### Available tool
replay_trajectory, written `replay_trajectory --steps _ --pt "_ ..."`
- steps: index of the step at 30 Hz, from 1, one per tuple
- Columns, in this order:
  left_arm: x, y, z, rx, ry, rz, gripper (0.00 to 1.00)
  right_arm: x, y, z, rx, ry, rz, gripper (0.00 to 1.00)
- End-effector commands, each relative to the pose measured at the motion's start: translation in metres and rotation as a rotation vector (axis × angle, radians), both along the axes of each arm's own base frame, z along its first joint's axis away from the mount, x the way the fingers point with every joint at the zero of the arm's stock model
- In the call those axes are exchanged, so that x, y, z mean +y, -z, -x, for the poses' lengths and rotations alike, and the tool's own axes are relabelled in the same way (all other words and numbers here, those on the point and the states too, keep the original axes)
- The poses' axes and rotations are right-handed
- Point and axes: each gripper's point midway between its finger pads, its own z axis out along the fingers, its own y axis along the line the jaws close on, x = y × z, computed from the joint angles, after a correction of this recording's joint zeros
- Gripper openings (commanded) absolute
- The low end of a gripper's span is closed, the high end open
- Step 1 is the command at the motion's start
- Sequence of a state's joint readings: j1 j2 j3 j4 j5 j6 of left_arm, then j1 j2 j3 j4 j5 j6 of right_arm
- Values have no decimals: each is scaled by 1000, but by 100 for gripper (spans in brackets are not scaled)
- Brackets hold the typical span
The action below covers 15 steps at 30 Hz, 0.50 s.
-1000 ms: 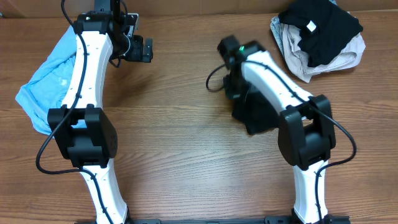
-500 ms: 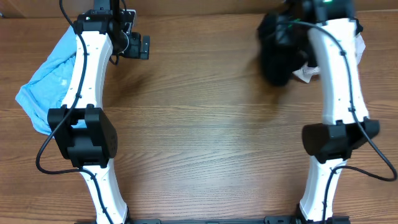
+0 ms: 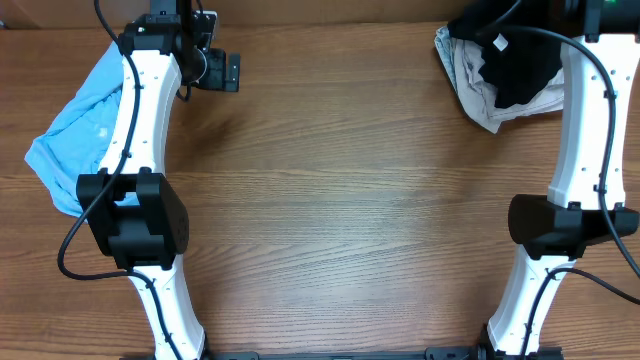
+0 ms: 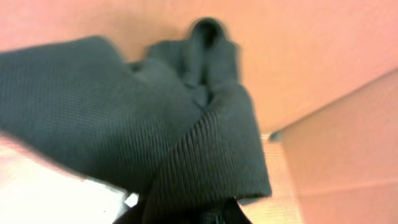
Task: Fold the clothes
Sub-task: 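Carry the bundle up-right to the clothes pile with the right gripper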
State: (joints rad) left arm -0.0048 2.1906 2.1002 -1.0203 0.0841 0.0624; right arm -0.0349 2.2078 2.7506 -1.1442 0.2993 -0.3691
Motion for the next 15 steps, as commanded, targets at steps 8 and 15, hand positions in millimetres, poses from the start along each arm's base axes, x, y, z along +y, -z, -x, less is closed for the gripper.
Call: replay_trajectory --steps 8,15 --pt "1 -8 -14 -71 14 -18 100 -67 1 -19 0 -18 281 4" --pt "1 -13 -22 -109 14 -18 100 -102 16 -38 -59 28 313 4"
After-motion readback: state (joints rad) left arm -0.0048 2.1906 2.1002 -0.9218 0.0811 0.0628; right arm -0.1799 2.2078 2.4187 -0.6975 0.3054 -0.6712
